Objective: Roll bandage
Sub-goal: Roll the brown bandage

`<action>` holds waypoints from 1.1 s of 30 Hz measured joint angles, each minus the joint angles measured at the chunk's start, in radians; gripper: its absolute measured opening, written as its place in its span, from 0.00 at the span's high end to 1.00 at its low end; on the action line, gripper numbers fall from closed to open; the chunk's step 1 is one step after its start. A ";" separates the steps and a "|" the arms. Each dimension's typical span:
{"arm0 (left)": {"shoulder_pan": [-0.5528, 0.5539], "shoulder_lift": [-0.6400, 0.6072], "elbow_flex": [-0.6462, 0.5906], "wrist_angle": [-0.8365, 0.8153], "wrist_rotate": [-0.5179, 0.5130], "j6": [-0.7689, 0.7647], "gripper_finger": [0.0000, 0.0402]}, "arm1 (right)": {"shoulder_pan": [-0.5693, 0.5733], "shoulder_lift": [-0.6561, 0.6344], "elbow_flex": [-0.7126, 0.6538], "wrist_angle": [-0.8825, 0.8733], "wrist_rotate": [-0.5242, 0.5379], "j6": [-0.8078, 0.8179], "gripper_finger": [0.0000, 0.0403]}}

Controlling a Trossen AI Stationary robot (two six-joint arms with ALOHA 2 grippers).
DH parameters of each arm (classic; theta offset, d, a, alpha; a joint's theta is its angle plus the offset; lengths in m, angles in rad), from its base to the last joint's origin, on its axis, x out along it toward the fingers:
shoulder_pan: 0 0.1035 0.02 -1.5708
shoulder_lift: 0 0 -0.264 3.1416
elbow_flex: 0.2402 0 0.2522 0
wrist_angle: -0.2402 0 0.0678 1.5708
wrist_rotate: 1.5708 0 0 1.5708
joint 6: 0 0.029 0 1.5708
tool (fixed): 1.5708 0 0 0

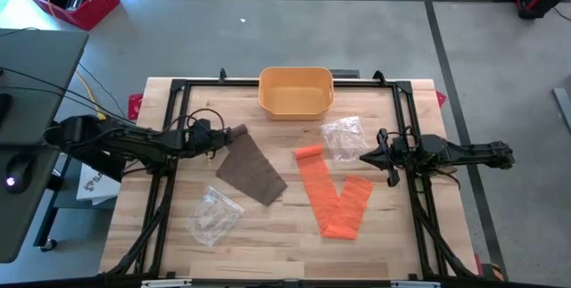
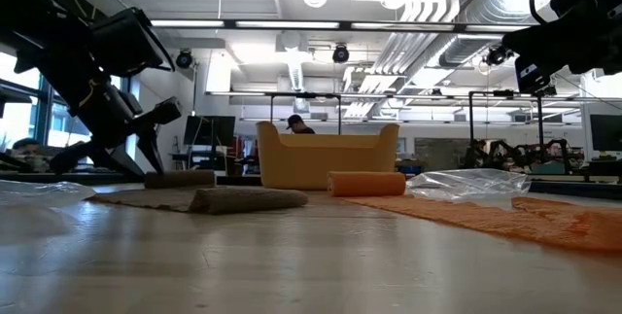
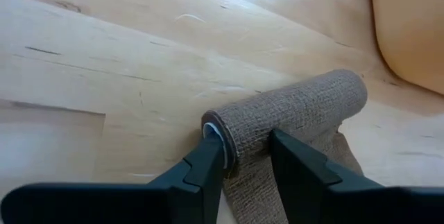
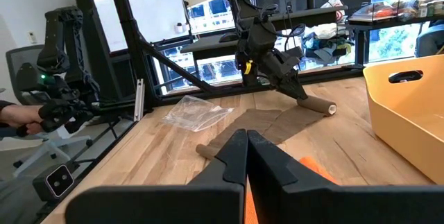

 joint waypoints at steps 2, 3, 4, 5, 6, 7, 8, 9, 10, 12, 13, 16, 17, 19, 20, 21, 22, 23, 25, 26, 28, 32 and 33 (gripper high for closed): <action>0.000 0.015 0.000 0.013 -0.014 0.002 0.76 | 0.000 0.000 0.000 0.000 0.000 0.000 1.00; 0.000 0.018 0.000 0.023 -0.022 0.014 0.77 | 0.000 0.000 0.000 0.000 0.000 0.000 1.00; 0.000 0.018 -0.001 0.036 -0.030 0.037 0.80 | 0.000 0.000 0.000 0.000 0.000 0.000 1.00; 0.000 0.017 -0.001 0.053 -0.040 0.062 0.82 | 0.000 0.000 0.000 0.000 0.000 0.000 1.00; 0.000 0.011 -0.002 0.075 -0.048 0.088 0.86 | 0.000 0.000 0.000 0.000 0.000 0.000 1.00; 0.000 0.001 -0.002 0.102 -0.060 0.121 0.90 | 0.000 0.000 0.000 0.000 0.000 0.000 1.00; 0.000 -0.011 0.003 0.127 -0.077 0.160 0.93 | 0.000 0.000 0.000 0.000 0.000 0.000 1.00; 0.000 -0.023 0.010 0.149 -0.095 0.208 0.96 | 0.000 0.000 0.000 0.000 0.000 0.000 1.00; -0.002 -0.035 0.018 0.167 -0.115 0.263 0.98 | 0.000 0.000 0.000 0.000 0.000 0.000 1.00; -0.006 -0.063 0.049 0.210 -0.150 0.385 0.98 | 0.000 0.000 0.000 0.000 0.000 0.000 1.00; -0.009 -0.079 0.072 0.224 -0.162 0.451 0.98 | 0.000 0.000 0.000 0.000 0.000 0.000 1.00; -0.018 -0.119 0.152 0.225 -0.174 0.660 0.99 | 0.000 0.000 0.000 0.000 0.000 0.000 1.00; -0.024 -0.130 0.181 0.224 -0.176 0.729 0.99 | 0.000 0.000 0.000 0.000 0.000 0.000 1.00; -0.039 -0.147 0.238 0.236 -0.185 0.863 0.99 | 0.000 0.000 0.000 0.000 0.000 0.000 1.00; -0.049 -0.152 0.269 0.244 -0.190 0.928 0.99 | 0.000 0.000 0.000 0.000 0.000 0.000 1.00; -0.060 -0.157 0.301 0.248 -0.196 0.992 0.99 | 0.000 0.000 0.000 0.000 0.000 0.000 1.00; -0.072 -0.162 0.333 0.248 -0.199 1.058 0.99 | 0.000 0.000 0.000 0.000 0.000 0.000 1.00; -0.085 -0.164 0.366 0.248 -0.201 1.120 0.99 | 0.000 0.000 0.000 0.000 0.000 0.000 1.00; -0.118 -0.166 0.432 0.249 -0.215 1.230 0.99 | 0.000 0.000 0.000 0.000 0.000 0.000 1.00; -0.136 -0.166 0.464 0.247 -0.227 1.278 0.99 | 0.000 0.000 0.000 0.000 0.000 0.000 1.00; -0.176 -0.166 0.525 0.252 -0.247 1.371 0.99 | 0.000 0.000 0.000 0.000 0.000 0.000 1.00; -0.269 -0.166 0.626 0.303 -0.255 1.538 1.00 | 0.000 0.000 0.000 0.000 0.000 0.000 1.00; -0.298 -0.164 0.646 0.333 -0.251 1.576 1.00 | 0.000 0.000 0.000 0.000 0.000 0.000 1.00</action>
